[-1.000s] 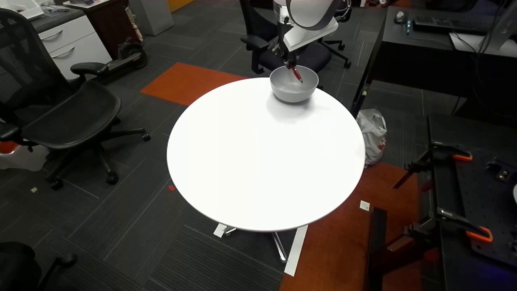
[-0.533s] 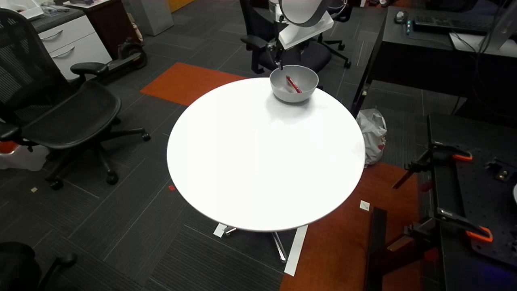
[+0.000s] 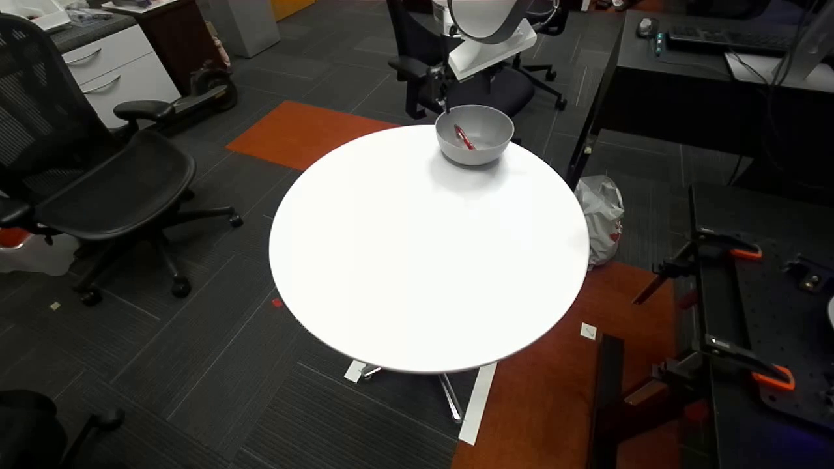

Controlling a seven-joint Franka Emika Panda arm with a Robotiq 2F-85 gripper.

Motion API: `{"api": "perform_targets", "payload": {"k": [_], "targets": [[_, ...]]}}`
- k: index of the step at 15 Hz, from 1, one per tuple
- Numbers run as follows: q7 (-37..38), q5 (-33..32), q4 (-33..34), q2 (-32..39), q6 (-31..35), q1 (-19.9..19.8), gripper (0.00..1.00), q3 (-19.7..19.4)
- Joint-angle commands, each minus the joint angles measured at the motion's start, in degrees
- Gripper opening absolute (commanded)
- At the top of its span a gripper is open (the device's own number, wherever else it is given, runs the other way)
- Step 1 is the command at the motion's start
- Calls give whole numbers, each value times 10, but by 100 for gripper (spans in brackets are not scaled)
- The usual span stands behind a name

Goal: Take the pen from the table and place it in the white bowl

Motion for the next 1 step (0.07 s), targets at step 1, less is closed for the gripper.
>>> {"api": "perform_targets", "payload": {"k": [1], "targets": [[-3, 3, 2, 2, -2, 1, 100, -2]]}}
